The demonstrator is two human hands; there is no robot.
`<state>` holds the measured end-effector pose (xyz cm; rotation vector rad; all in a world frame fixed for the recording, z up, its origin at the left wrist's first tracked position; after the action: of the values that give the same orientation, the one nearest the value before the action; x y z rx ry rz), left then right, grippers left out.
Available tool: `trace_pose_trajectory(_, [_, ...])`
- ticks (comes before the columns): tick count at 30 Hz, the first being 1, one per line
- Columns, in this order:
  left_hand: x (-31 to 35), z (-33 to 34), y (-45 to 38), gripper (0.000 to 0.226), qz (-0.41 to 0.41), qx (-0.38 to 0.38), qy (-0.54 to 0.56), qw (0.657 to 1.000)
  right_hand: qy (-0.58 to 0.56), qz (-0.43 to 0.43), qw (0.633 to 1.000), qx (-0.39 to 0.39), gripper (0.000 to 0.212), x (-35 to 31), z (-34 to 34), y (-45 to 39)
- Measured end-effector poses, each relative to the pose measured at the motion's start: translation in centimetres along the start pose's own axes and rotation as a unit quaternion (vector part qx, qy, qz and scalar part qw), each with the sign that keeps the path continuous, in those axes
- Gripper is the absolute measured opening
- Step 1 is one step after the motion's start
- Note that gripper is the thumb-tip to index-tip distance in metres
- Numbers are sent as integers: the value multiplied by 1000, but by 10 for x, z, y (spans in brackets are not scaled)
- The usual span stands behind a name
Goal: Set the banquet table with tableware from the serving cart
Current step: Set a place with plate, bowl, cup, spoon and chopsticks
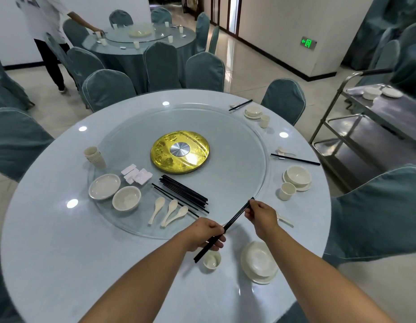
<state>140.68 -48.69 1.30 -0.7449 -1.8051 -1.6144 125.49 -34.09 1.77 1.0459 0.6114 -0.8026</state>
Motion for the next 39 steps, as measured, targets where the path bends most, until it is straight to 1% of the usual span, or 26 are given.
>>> trace_pose_trajectory(3, [6,6,-4,20,-18,-4,48,999,0,30,999,-17,15,5,1,-1])
trace_pose_trajectory(7, [20,8,-12,17,-29,48,144,988,101,40,991,-76,16,10,9,9])
trace_pose_trajectory(12, [30,4,-22,19,-25,113,170,979,234,123,947,-183,26,32,13,30])
trace_pose_trajectory(15, [32,1,-25,21,-8,136,175,975,283,144,925,-208,30,40,11,37])
trace_pose_trajectory(17, [30,-2,-26,21,-3,149,166,975,302,159,913,-222,27,45,11,43])
trace_pose_trajectory(20, [27,-4,-27,20,0,146,182,972,313,166,907,-228,18,51,14,47])
trace_pose_trajectory(26, [17,-8,-25,13,-3,132,228,965,297,166,913,-225,12,60,21,52])
trace_pose_trajectory(30, [13,-10,-21,19,-4,118,244,963,289,165,915,-227,9,65,27,54])
trace_pose_trajectory(34, [12,-11,-17,18,-15,121,266,956,298,172,909,-236,9,64,34,55])
trace_pose_trajectory(36, [12,-12,-17,15,-24,133,274,952,316,157,907,-231,11,61,35,54])
trace_pose_trajectory(39, [14,-11,-19,9,-32,157,278,947,350,95,909,-207,17,52,34,49])
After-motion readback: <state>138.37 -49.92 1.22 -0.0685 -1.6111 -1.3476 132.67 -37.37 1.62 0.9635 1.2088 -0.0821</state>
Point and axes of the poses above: each hand's wrist, its own y-axis away from the middle knuckle, its own z-axis out of the palm, x = y × z, the point moved 7 cm from there along -y, towards the middle knuckle, and after that the axes turned 11 degrees about -y, right-handed, at the moved point
